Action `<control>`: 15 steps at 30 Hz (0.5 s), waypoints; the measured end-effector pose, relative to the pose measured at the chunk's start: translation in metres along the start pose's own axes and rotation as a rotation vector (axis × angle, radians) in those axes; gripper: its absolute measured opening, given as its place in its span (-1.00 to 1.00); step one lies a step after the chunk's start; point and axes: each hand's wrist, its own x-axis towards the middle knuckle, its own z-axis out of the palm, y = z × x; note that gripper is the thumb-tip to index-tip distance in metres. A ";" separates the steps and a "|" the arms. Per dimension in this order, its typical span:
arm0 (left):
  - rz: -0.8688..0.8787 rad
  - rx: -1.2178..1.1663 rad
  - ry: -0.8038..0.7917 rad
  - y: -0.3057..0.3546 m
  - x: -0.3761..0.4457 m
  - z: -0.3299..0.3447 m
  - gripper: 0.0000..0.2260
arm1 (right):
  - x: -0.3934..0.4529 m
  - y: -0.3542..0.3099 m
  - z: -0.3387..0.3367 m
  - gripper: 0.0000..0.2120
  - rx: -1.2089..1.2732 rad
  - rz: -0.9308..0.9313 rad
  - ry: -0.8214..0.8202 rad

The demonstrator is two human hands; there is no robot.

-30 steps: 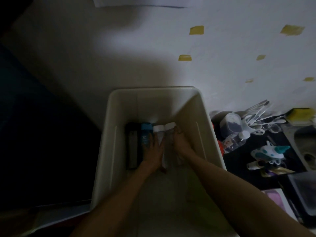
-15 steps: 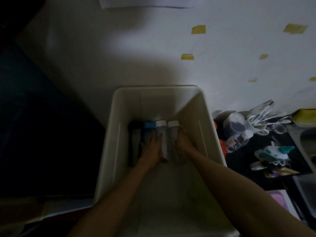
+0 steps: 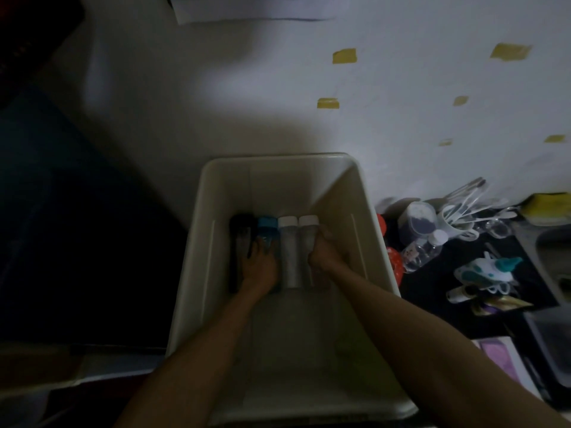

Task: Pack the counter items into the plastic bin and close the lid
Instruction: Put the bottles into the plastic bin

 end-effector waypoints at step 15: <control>0.121 -0.337 0.132 0.036 -0.067 -0.080 -0.78 | -0.130 -0.089 -0.123 -0.62 0.062 -0.304 0.074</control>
